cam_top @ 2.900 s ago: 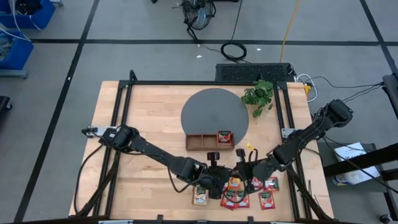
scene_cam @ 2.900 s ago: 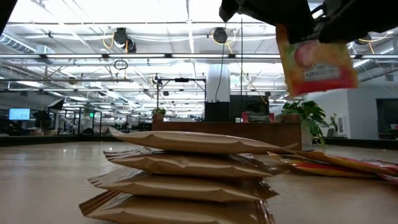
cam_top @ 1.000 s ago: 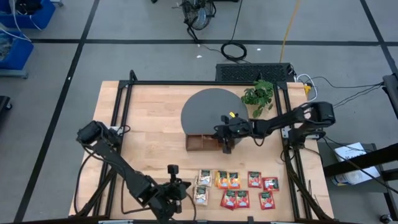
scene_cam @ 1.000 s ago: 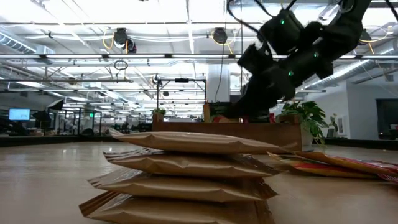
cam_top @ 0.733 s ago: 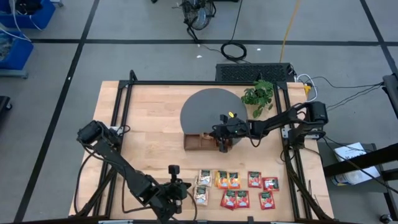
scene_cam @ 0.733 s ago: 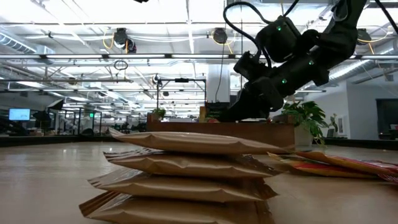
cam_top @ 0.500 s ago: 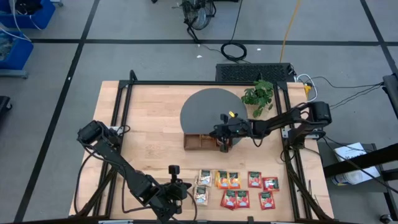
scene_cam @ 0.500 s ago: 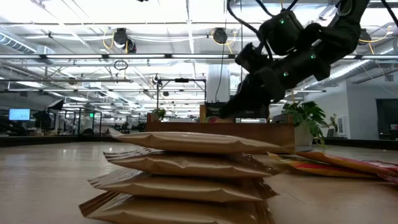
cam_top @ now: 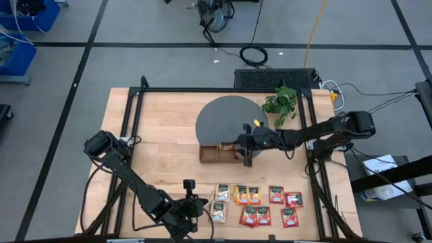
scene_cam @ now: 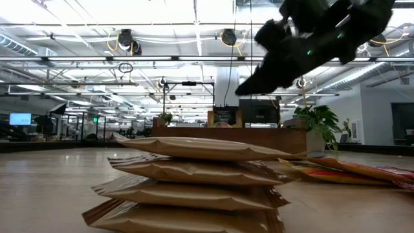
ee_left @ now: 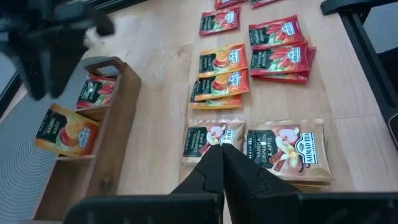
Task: Pick & Place Tea
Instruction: Put the brown tea bag into the left wooden organizer
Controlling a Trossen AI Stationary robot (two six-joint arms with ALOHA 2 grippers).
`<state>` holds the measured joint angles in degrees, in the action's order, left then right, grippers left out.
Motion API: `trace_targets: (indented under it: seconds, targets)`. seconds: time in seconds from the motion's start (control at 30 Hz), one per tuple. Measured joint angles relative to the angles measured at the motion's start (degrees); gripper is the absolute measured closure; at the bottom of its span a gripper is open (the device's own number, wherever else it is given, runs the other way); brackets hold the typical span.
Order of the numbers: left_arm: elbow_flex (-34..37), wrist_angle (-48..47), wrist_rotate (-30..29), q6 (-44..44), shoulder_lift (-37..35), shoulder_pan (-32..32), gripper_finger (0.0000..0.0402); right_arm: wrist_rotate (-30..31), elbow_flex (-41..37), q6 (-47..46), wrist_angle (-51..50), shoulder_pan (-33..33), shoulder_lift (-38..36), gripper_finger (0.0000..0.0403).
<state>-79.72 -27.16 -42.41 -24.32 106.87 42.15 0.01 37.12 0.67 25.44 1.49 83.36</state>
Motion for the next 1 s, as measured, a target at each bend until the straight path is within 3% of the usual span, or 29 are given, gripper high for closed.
trace_targets:
  seconds: [0.13, 0.23, 0.3, 0.4, 0.5, 0.63, 0.83, 1.0]
  targets:
    - [0.38, 0.28, -0.02, -4.45, 0.0, -0.92, 0.0387, 1.51, 0.09, -0.02, -0.25, 10.8, -1.44, 0.0337]
    - [3.3, 3.38, 0.29, -6.85, 0.0, -1.8, 0.0392, 4.71, 0.09, -2.41, 1.27, 18.86, 1.41, 0.0383]
    - [6.15, 7.96, 2.92, -7.66, 0.02, -2.36, 0.0397, 6.91, 0.09, -3.53, 4.48, 23.41, 4.64, 0.0397]
    - [9.93, 17.36, 11.3, -7.66, 0.02, -2.93, 0.0392, 7.4, 0.09, -3.23, 13.42, 28.27, 10.12, 0.0388]
    - [12.61, 24.46, 16.49, -8.12, 0.04, -2.97, 0.0381, 7.62, 0.09, -1.76, 21.29, 30.84, 14.92, 0.0375]
    - [14.48, 27.28, 16.94, -9.9, 0.04, -3.63, 0.0381, 7.27, 2.41, -3.04, 26.73, 31.06, 20.4, 0.0372]
    - [14.81, 27.02, 17.25, -14.57, 0.04, -5.38, 0.0378, 3.22, 14.2, -1.04, 14.85, 31.02, 25.63, 0.0385]
    - [14.82, 25.67, 19.84, -16.41, 0.04, -6.8, 0.0339, 1.21, 22.46, 0.86, 7.13, 32.44, 30.97, 0.0395]
